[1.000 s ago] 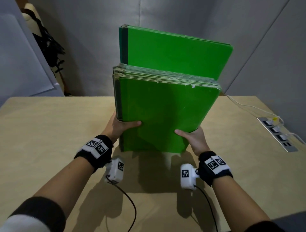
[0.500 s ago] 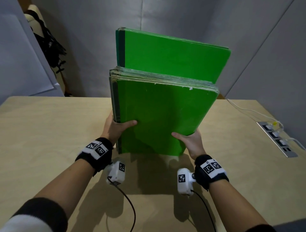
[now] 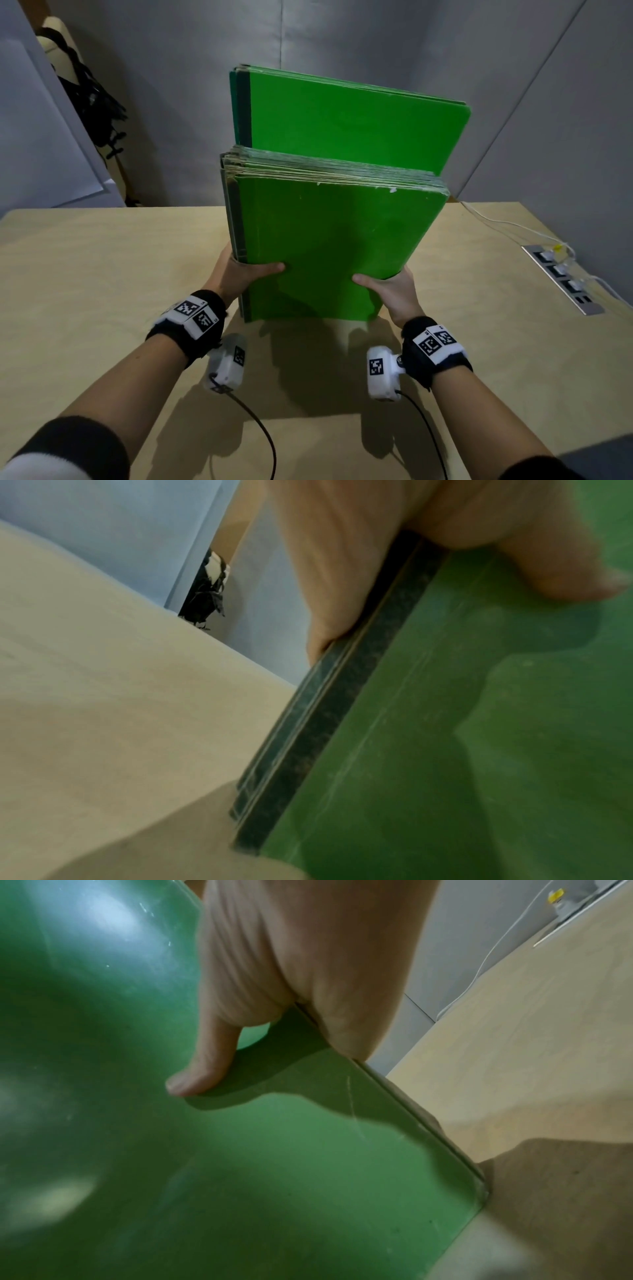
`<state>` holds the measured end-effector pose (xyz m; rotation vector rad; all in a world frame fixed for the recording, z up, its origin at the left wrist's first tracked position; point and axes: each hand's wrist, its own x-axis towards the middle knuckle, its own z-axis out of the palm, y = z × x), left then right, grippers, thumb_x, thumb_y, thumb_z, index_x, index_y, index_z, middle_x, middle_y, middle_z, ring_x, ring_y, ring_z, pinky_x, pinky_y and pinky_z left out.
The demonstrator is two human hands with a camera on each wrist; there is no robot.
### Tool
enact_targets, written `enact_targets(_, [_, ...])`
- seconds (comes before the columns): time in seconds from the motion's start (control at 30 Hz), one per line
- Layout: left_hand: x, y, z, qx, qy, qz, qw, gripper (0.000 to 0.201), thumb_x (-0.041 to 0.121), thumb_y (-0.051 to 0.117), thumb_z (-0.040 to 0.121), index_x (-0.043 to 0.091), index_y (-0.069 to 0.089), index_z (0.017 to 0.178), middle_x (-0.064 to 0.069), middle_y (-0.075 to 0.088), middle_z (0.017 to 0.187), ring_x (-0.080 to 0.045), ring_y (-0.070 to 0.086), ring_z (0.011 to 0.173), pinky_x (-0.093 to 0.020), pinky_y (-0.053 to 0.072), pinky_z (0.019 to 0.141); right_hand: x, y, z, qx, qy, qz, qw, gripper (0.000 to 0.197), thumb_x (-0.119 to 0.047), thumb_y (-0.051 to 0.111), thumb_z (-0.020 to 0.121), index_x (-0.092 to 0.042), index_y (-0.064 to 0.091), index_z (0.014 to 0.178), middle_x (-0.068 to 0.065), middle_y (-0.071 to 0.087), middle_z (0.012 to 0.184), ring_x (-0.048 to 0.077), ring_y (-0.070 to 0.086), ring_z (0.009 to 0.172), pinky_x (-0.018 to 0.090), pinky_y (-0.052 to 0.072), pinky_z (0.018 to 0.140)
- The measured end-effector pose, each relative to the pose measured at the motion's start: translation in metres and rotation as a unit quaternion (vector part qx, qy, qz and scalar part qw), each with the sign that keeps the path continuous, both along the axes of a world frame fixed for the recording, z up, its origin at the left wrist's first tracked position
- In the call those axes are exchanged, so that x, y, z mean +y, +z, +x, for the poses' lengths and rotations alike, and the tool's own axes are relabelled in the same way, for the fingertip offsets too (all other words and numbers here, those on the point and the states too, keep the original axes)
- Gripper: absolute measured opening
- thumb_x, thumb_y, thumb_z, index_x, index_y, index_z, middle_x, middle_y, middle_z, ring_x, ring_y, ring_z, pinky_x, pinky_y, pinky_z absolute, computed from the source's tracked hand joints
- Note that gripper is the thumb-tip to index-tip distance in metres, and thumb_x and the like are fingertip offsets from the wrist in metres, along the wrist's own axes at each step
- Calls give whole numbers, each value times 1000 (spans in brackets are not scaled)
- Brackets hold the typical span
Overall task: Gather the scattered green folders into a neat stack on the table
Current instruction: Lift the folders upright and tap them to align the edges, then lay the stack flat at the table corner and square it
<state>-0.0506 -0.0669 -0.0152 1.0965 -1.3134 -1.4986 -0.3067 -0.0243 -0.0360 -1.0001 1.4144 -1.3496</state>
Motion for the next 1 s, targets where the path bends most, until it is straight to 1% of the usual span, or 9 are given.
enact_targets(0.07, [-3,-2,1,-6,19,-9,1000,64,24,81,61,26,51,117,15,61,102,6,65,84,-25,54,84,0,3,1,2,-3,-3,1000,55,5,78,66,-17,57,112,-3,68,103,11,65,96,29,52,88])
enact_targets(0.13, [-6,-4,2,-15,27,-15,999,66,32,83,53,34,53,112,15,63,105,9,66,85,-16,55,73,-1,4,1,4,-5,-5,1000,53,5,78,66,-18,57,109,-4,67,102,9,66,93,28,53,87])
enact_targets(0.23, [-6,-5,2,-15,33,-12,999,57,21,79,60,38,51,106,14,63,103,12,66,80,-10,52,62,1,3,-1,8,-7,-3,1000,53,5,77,67,-16,57,111,-6,67,100,3,66,89,17,55,79])
enact_targets(0.3, [-7,-5,3,-17,34,-8,999,65,32,82,50,38,52,107,14,64,103,15,65,80,-9,53,60,1,0,0,7,-6,-3,1000,55,4,77,67,-15,56,115,-7,67,99,1,66,88,13,55,74])
enact_targets(0.43, [-5,-3,5,-12,27,3,1000,83,47,85,33,35,54,109,14,65,102,13,67,80,-10,54,62,1,-2,-1,12,-3,6,1000,54,2,79,66,-22,56,109,-7,67,102,6,66,94,25,53,86])
enact_targets(0.57, [-3,4,0,-28,31,6,999,47,17,79,65,36,53,100,14,62,97,4,64,81,-26,54,82,-3,0,-1,37,12,2,999,61,3,80,63,-15,55,115,-3,67,106,13,65,101,34,51,93])
enact_targets(0.73, [3,13,-7,-33,60,-13,998,48,-3,67,78,34,51,103,13,58,93,0,57,85,-36,47,91,-7,5,-3,52,18,9,998,60,3,80,64,-13,54,116,-5,65,102,12,64,96,36,51,91])
enact_targets(0.83, [6,15,0,-34,90,-15,995,45,6,74,73,36,53,99,12,62,97,-5,61,90,-37,50,89,-12,13,2,63,21,16,998,67,-1,82,62,-9,53,122,-2,64,103,18,63,98,34,52,89])
enact_targets(1.0, [2,32,28,-32,129,13,991,60,15,81,65,14,55,119,5,66,102,-16,65,98,-40,53,89,-17,39,23,51,42,-8,998,70,0,81,64,-8,50,126,1,67,110,14,65,99,29,53,87])
